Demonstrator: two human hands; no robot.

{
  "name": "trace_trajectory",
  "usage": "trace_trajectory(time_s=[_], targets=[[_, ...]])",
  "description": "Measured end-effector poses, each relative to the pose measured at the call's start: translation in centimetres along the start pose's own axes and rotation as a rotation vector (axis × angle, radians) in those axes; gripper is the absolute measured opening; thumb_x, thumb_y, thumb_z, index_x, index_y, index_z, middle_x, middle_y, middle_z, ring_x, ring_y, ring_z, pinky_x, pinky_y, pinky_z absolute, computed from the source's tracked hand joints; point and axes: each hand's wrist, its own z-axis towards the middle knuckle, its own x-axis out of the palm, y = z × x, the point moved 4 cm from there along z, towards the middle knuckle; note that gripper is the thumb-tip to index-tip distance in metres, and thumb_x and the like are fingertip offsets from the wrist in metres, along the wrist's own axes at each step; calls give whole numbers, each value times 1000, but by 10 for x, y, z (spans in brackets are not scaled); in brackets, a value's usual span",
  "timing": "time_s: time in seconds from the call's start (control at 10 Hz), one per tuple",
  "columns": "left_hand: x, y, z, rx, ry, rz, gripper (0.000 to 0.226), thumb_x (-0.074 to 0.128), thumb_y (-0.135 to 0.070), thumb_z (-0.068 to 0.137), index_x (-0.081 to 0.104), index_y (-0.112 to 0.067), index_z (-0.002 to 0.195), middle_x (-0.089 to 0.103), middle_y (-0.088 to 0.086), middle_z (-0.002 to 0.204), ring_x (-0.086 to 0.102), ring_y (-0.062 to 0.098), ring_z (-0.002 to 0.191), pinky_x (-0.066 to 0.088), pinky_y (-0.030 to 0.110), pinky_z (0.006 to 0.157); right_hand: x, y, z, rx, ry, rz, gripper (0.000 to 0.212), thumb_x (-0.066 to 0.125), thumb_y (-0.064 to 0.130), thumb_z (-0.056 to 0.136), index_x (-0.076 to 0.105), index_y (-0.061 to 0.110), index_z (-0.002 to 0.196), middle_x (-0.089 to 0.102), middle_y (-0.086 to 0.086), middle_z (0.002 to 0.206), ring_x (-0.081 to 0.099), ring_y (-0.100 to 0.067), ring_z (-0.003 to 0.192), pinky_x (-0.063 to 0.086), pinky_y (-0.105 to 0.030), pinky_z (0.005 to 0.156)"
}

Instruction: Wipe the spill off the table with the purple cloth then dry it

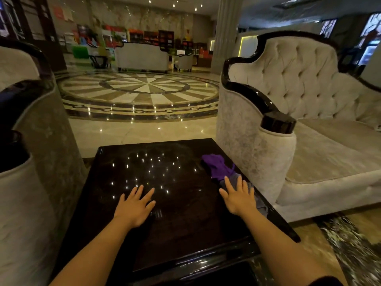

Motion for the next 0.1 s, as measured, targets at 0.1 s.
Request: trace_trajectory(time_s=[0.1], targets=[[-15, 9, -6, 19, -98, 27, 55, 15, -48, 96, -7, -33, 145, -10, 4, 157, -11, 21, 144, 0, 46, 117, 1, 22, -11, -79, -51, 23, 59, 16, 50, 95, -11, 28, 143, -15, -14, 155, -11, -31, 143, -1, -51, 115]])
